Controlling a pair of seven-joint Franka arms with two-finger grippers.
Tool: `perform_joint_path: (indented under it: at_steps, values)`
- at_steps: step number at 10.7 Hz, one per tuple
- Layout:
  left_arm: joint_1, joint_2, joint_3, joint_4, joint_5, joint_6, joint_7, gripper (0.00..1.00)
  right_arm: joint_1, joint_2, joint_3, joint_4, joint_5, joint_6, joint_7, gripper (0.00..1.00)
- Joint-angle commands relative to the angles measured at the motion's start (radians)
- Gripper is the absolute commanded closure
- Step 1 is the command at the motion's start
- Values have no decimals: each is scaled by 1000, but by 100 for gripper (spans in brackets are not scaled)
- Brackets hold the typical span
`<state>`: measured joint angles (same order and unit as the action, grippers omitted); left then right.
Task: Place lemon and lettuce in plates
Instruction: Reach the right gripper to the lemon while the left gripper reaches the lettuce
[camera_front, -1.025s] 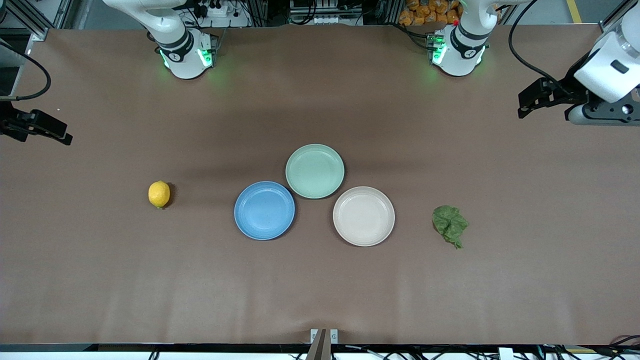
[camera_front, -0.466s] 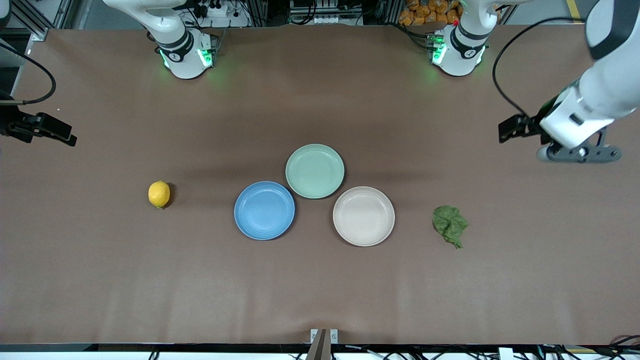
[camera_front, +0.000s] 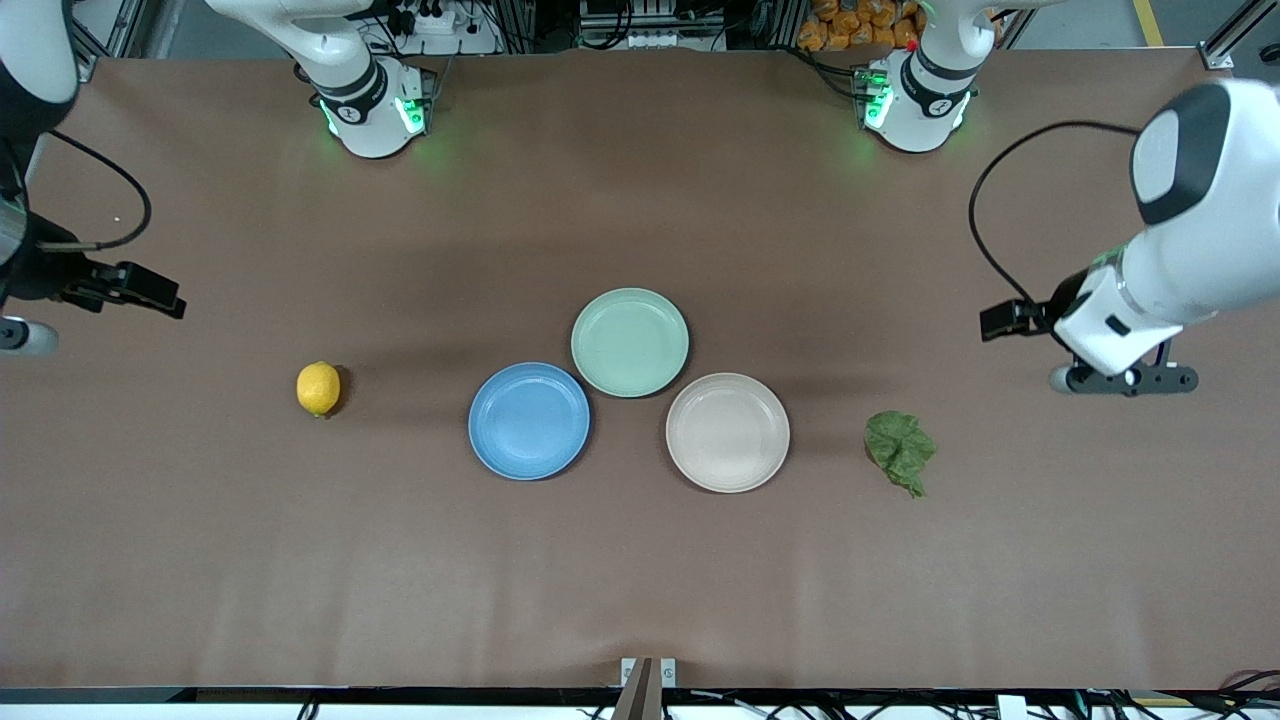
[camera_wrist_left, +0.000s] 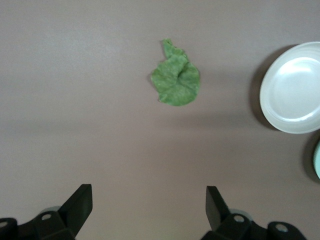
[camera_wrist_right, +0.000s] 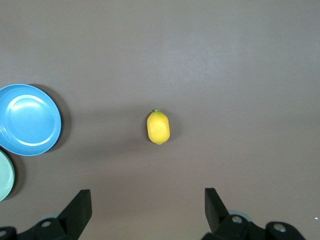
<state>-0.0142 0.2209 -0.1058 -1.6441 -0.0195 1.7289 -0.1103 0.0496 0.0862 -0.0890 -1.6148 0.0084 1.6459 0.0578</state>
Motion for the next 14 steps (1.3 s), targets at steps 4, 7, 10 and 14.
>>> perform_joint_path:
  at_steps: [4, 7, 10, 14]
  values:
    - [-32, 207, -3, 96, 30, 141, -113, 0, 7, -11, 3, -233, 10, 257, 16, 0]
    - [-44, 288, -6, 96, 70, 251, -166, 0, 9, 13, 5, -354, 10, 408, 16, 0]
    - [-70, 362, -5, 96, 72, 313, -170, 0, 10, 50, 9, -427, 10, 512, 7, 0]
    - [-76, 445, -5, 98, 92, 399, -169, 0, 7, 90, 28, -560, 10, 736, 5, 0]
